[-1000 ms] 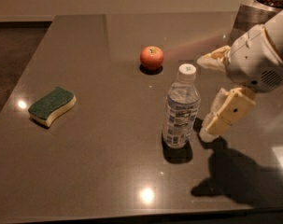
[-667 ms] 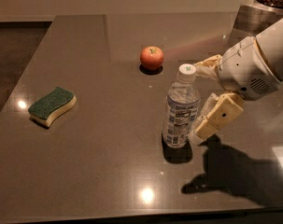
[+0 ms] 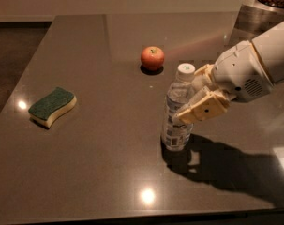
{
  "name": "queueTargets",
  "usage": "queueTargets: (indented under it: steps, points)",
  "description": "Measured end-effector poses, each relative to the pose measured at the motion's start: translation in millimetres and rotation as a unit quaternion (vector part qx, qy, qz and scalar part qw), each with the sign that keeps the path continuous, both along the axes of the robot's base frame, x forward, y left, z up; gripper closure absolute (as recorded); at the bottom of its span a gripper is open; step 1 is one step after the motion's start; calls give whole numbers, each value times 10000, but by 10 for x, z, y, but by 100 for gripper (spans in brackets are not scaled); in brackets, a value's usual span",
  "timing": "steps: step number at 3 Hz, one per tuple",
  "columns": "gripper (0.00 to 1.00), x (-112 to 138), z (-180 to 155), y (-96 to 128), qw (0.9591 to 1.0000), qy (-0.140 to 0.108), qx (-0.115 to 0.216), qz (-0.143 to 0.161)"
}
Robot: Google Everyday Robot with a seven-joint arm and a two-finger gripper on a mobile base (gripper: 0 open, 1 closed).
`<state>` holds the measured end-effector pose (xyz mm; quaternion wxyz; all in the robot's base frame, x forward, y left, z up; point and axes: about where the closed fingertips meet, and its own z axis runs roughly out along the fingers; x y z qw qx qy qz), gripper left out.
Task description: Knock blue plastic bottle over
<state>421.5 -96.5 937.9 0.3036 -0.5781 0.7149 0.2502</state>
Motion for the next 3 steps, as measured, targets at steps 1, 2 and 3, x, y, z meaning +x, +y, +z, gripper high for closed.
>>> queueTargets:
  steps: [1, 2, 3]
  points:
    - [80, -6, 218, 53, 9997, -5, -256, -4]
    - [100, 8, 340, 147, 9892, 29, -1460, 120]
    - [100, 96, 272, 76, 9712, 14, -2372, 216]
